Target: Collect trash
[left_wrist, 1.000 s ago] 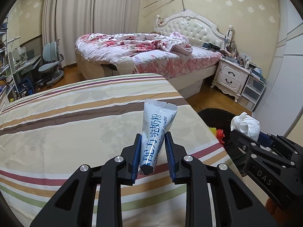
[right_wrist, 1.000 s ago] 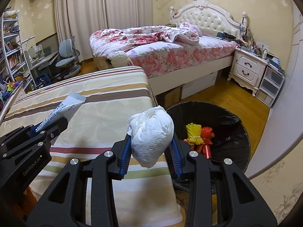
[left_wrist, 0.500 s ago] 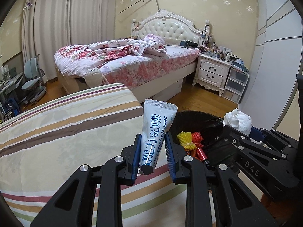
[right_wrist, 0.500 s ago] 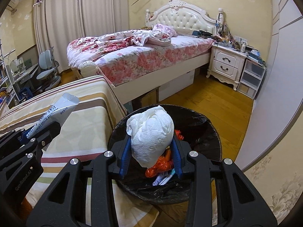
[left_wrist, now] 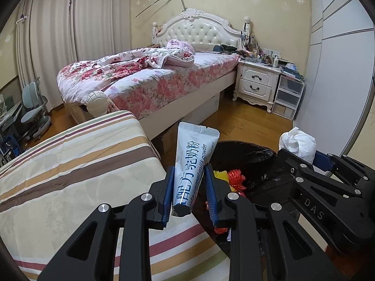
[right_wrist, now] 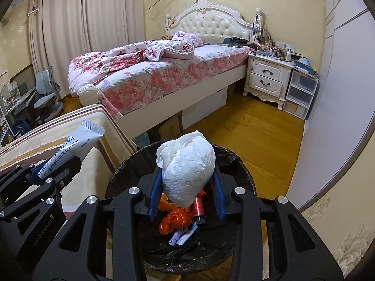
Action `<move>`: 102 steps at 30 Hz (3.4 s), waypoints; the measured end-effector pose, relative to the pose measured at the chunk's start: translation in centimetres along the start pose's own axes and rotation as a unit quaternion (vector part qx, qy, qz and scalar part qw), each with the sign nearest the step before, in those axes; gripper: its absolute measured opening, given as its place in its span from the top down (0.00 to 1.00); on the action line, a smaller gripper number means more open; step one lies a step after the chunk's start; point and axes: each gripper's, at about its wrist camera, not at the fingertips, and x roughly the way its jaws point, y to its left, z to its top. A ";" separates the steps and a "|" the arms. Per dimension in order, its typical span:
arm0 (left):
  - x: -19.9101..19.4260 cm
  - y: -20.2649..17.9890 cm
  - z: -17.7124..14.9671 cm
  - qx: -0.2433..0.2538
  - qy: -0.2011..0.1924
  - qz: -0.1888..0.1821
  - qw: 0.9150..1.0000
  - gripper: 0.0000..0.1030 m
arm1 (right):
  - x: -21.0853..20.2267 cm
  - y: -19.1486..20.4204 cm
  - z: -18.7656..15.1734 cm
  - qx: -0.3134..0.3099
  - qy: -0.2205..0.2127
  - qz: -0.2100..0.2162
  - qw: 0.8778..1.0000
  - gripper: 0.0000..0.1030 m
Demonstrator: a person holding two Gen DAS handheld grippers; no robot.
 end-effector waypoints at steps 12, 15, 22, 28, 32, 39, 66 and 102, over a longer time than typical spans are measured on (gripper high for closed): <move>2.0 -1.1 0.8 0.010 0.014 0.006 1.000 0.74 | 1.6 -1.2 0.4 0.013 0.003 -0.007 1.000 0.63; 2.4 -1.1 0.7 0.006 0.020 0.012 1.000 0.65 | 1.7 -1.4 0.5 0.016 0.004 -0.007 1.000 0.53; 2.2 -0.6 0.7 -0.005 0.016 0.020 1.000 0.38 | 1.4 -1.5 0.6 0.016 -0.001 -0.017 1.000 0.45; 1.1 0.3 0.9 -0.018 0.004 0.026 0.999 0.29 | 0.6 -1.7 0.4 0.020 -0.005 -0.029 0.999 0.38; -0.2 0.9 0.6 -0.021 -0.006 0.029 0.999 0.26 | -0.2 -1.6 0.1 0.020 -0.007 -0.035 0.999 0.34; -2.0 2.1 -0.6 -0.032 -0.001 0.041 0.999 0.24 | -2.1 -0.7 -1.0 0.018 -0.011 -0.033 0.999 0.29; -6.8 4.6 -3.1 -0.053 -0.022 0.068 0.996 0.22 | -6.9 1.9 -2.5 -0.012 -0.046 -0.033 0.998 0.25; -6.9 4.7 -3.2 -0.054 -0.022 0.067 0.996 0.22 | -6.8 2.0 -2.6 -0.012 -0.046 -0.033 0.998 0.25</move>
